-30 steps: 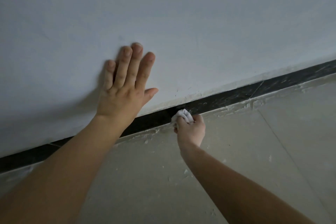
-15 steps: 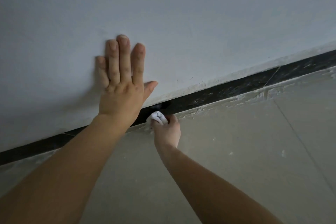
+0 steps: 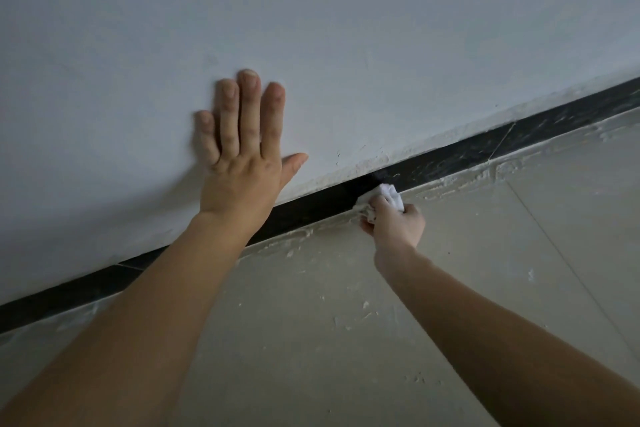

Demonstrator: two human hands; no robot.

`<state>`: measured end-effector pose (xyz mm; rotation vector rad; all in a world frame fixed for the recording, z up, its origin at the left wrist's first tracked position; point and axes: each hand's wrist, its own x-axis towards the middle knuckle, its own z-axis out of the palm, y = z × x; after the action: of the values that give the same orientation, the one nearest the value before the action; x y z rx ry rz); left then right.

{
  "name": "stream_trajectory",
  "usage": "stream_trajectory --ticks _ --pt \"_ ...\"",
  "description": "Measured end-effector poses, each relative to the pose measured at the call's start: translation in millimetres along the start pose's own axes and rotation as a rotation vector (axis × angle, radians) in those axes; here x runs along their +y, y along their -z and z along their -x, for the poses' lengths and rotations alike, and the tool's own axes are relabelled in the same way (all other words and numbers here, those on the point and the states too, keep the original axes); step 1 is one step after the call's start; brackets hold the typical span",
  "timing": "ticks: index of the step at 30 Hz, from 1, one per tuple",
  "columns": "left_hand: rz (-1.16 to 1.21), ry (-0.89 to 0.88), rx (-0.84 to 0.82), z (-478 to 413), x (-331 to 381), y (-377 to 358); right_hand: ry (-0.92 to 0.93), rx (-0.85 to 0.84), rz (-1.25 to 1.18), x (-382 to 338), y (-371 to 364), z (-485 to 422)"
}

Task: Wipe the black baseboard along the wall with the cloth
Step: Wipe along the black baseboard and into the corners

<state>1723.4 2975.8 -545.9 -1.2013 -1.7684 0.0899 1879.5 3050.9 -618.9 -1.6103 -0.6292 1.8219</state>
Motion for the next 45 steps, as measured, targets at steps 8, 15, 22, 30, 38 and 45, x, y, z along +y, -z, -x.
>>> stream_trajectory --ticks 8,15,22,30,38,45 --pt "0.053 0.023 -0.015 1 4 3 -0.001 -0.189 0.393 57 -26 30" --pt "0.052 0.019 -0.005 2 3 3 0.16 -0.117 0.281 47 -34 28" --pt "0.116 0.096 0.016 -2 15 0 0.291 0.036 0.331 4 5 -13" --pt "0.139 0.136 0.021 -2 24 -2 0.348 0.091 0.406 -3 28 -25" --pt "0.15 0.137 0.01 -2 25 0 0.521 -0.118 0.506 12 10 0" --pt "0.137 0.136 0.009 -2 25 -1 0.5 0.078 0.405 -25 26 -28"
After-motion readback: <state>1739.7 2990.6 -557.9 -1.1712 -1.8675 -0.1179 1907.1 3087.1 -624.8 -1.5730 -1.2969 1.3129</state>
